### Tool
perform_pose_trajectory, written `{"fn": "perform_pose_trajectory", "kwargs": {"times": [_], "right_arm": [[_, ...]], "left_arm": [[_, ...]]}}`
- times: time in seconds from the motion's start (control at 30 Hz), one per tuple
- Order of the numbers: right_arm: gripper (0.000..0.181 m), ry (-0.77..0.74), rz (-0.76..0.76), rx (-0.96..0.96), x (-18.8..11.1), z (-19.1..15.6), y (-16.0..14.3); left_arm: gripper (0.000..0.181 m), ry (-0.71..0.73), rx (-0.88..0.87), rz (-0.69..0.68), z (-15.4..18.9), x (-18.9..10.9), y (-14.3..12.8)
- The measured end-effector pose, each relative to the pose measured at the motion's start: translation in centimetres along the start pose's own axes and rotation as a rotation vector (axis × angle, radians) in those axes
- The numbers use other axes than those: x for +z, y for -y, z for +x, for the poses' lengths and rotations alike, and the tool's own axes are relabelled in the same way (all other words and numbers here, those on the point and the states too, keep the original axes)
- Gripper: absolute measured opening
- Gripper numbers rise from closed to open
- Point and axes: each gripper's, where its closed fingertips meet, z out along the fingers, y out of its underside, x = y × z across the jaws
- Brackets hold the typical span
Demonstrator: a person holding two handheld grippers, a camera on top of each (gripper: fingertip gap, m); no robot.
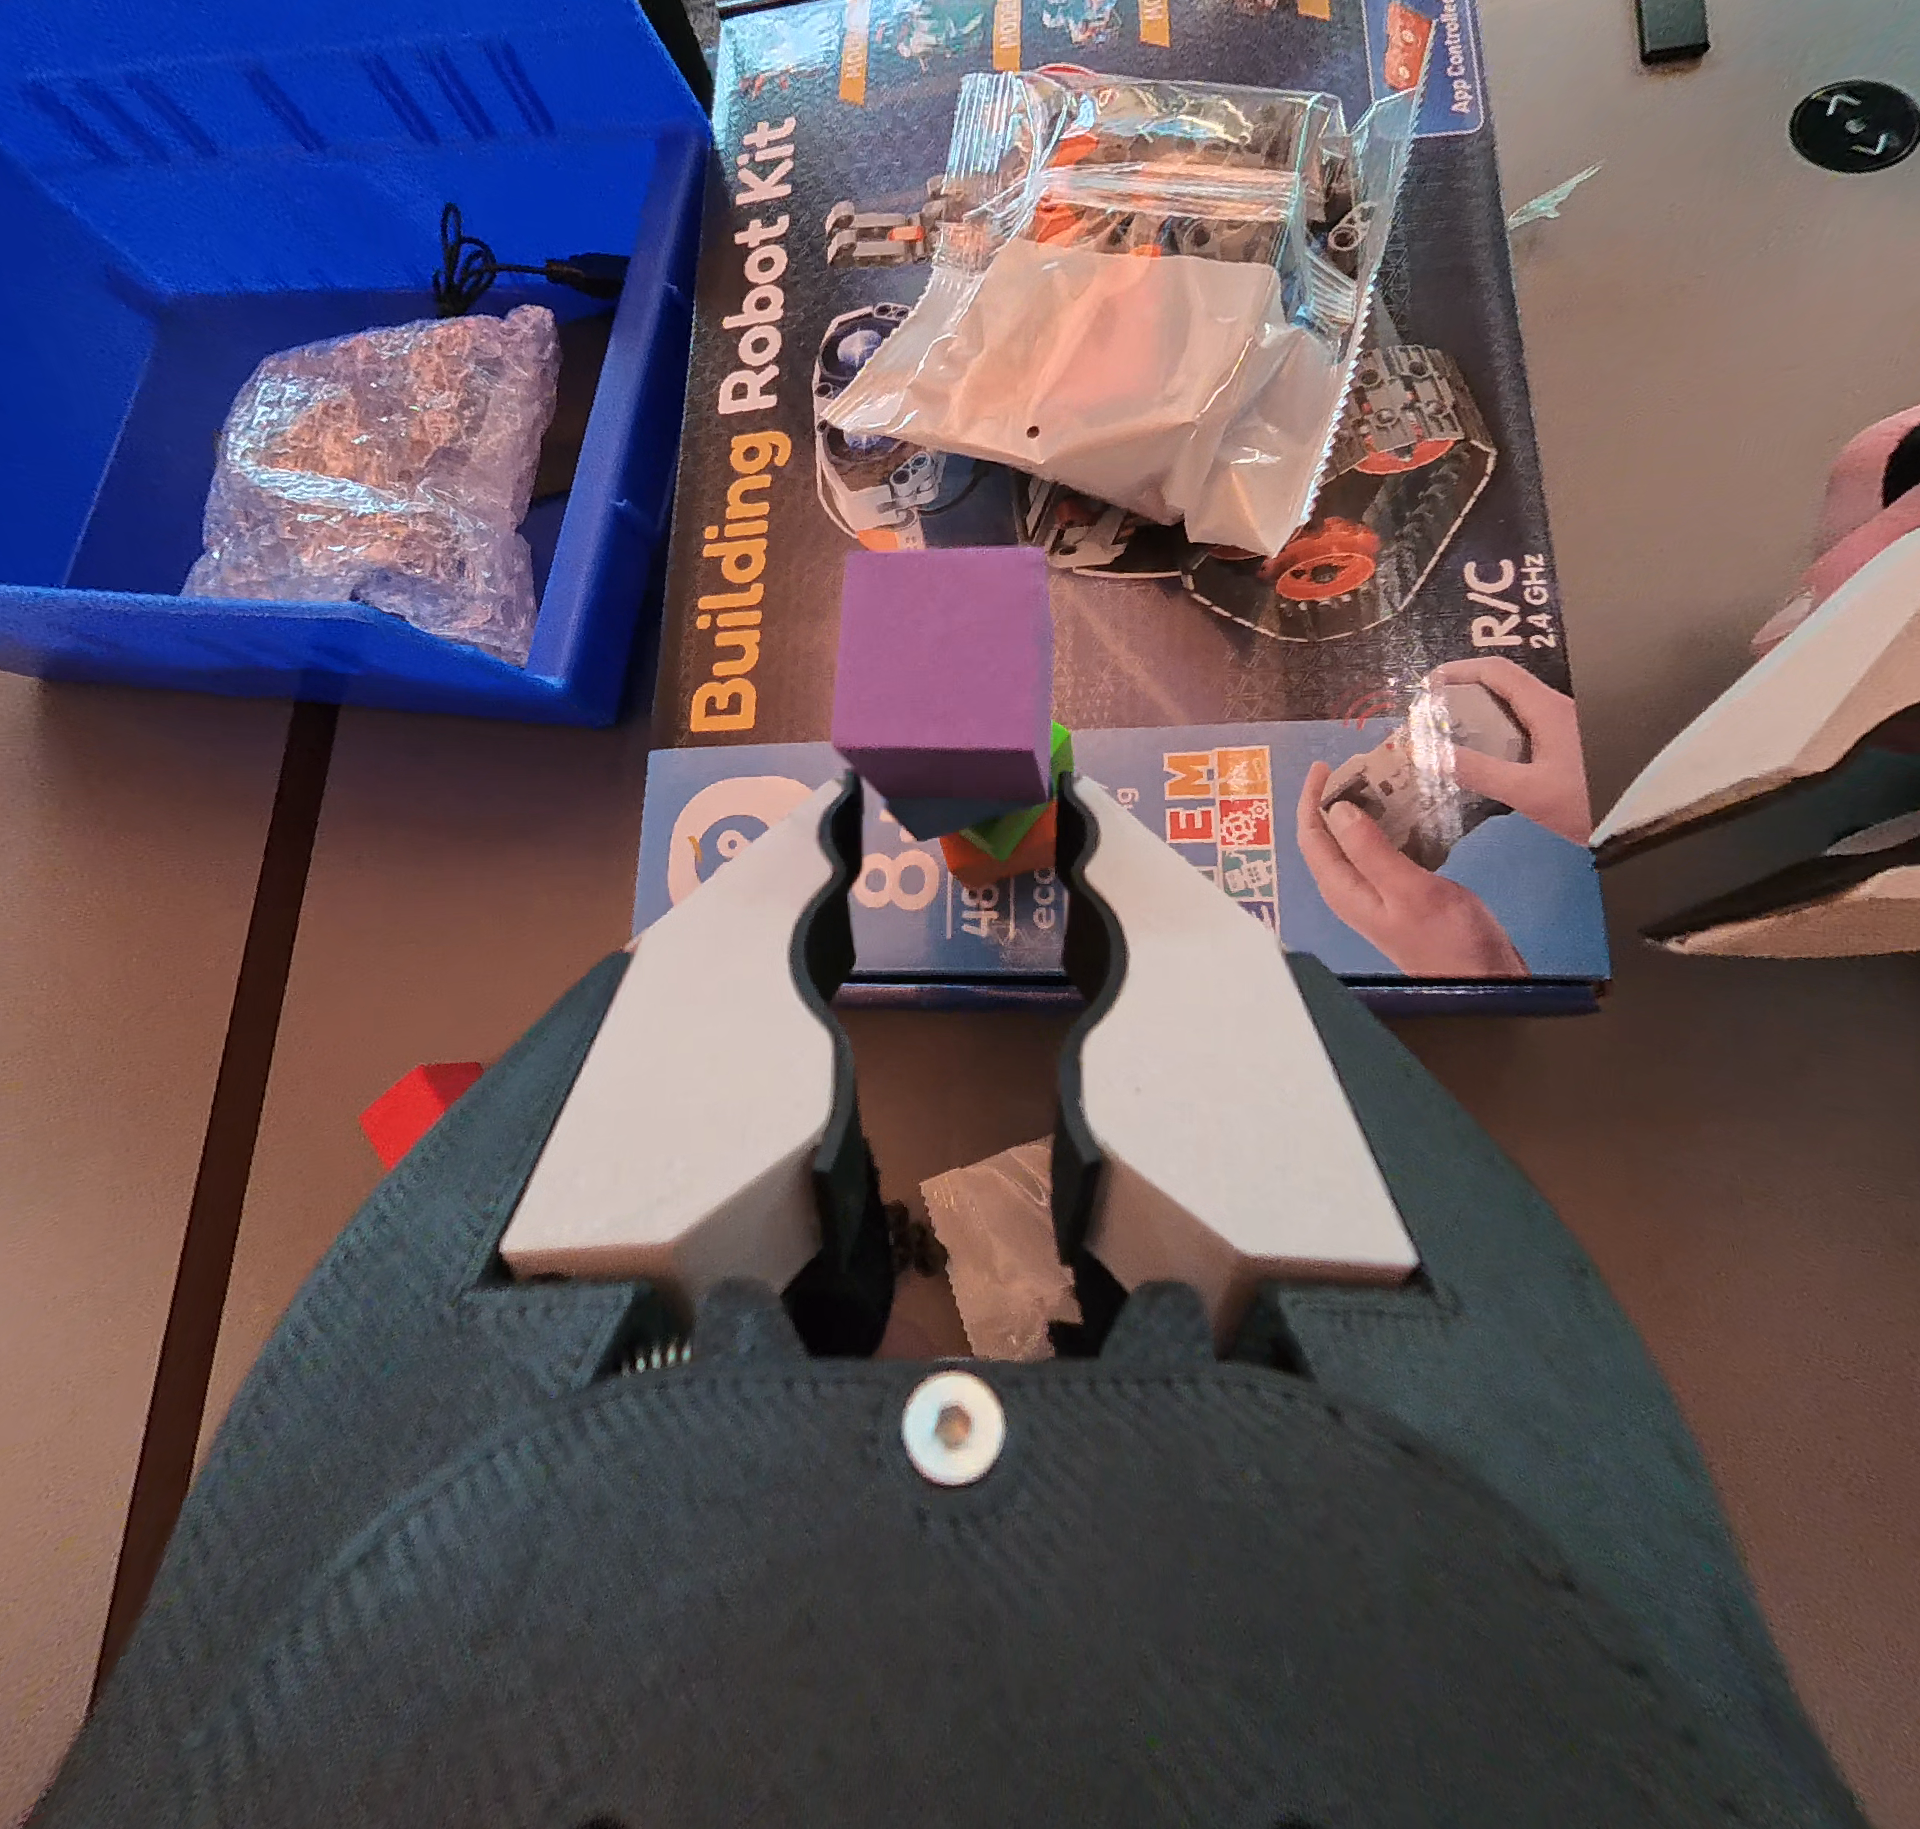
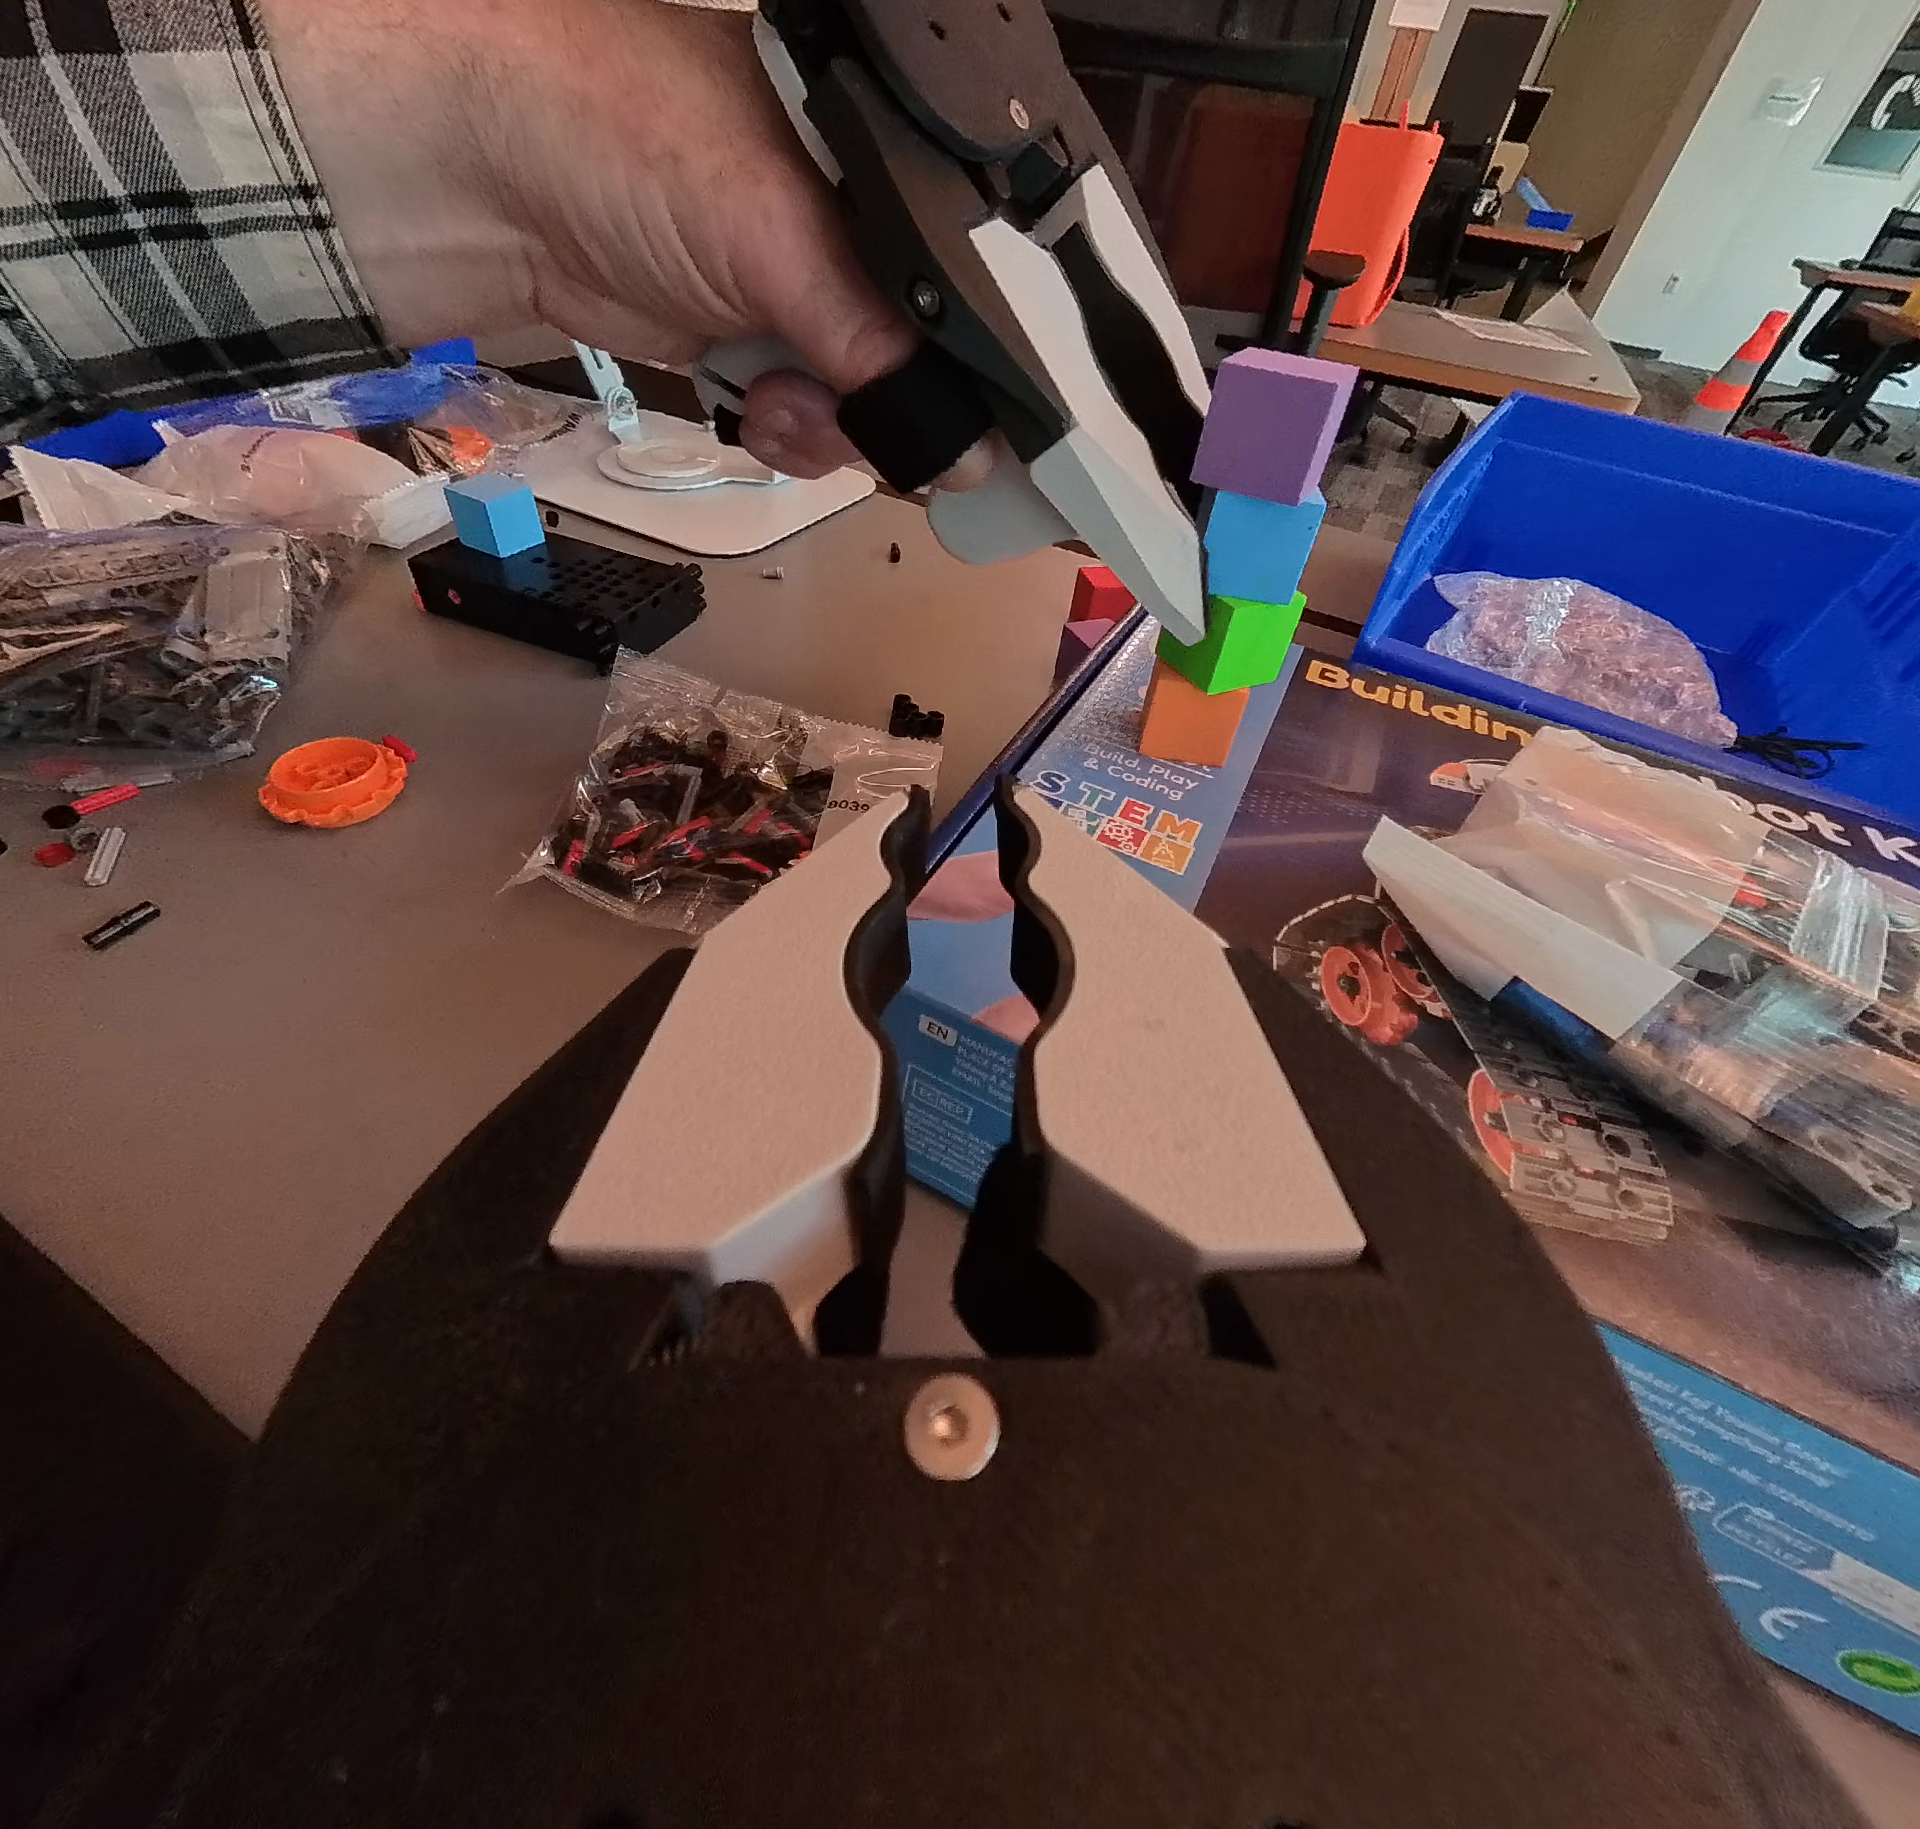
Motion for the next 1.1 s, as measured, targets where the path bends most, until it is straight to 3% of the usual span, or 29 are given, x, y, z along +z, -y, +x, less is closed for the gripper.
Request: {"fn": "perform_pose_trajectory", "kwargs": {"times": [0.17, 0.27, 0.4, 0.6, 0.7, 0.87, 1.1], "right_arm": [[0.011, 0.006, 0.012, 0.012, -0.2, 0.0, 0.1], [0.011, 0.012, 0.016, 0.015, -0.2, -0.1, 0.2], [0.011, 0.018, 0.015, 0.017, -0.1, -0.2, 0.2], [0.011, 0.022, 0.011, 0.019, -0.1, -0.2, 0.1], [0.011, 0.022, 0.010, 0.019, -0.1, -0.2, 0.1], [0.011, 0.018, 0.013, 0.024, -0.1, -0.1, 0.1], [0.011, 0.028, 0.011, 0.020, -0.1, -0.3, 0.1]], "left_arm": [[0.047, -0.030, -0.007, 0.057, -1.0, -2.2, -0.4], [0.044, 0.069, -0.066, 0.027, -5.3, -3.0, -2.9], [0.046, 0.149, -0.187, -0.092, -8.3, -0.9, -7.9], [0.050, 0.296, -0.247, -0.176, -10.3, 2.4, -11.0], [0.031, 0.305, -0.257, -0.153, -10.6, 3.3, -10.8], [0.029, 0.292, -0.254, -0.117, -10.6, 1.9, -9.4], [0.029, 0.189, -0.144, 0.100, -7.4, -6.3, 1.4]]}}
